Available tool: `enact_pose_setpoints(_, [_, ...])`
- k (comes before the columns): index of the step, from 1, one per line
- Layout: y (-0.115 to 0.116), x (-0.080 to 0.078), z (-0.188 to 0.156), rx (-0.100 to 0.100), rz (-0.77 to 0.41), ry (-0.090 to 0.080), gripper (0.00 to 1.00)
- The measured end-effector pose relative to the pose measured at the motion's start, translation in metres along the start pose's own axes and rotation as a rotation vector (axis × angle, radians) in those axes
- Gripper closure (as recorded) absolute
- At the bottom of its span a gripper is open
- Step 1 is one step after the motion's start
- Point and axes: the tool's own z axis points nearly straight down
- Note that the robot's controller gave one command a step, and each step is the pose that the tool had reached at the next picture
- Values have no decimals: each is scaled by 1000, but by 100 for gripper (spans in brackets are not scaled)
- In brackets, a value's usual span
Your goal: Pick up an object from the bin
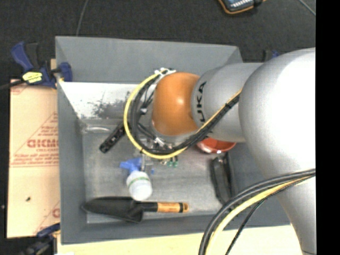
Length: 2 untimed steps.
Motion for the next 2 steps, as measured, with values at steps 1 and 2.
enact_pose_setpoints(1, [0,0,-6,0,1,-2,100])
enact_pose_setpoints(2, [0,1,-24,0,2,4,100])
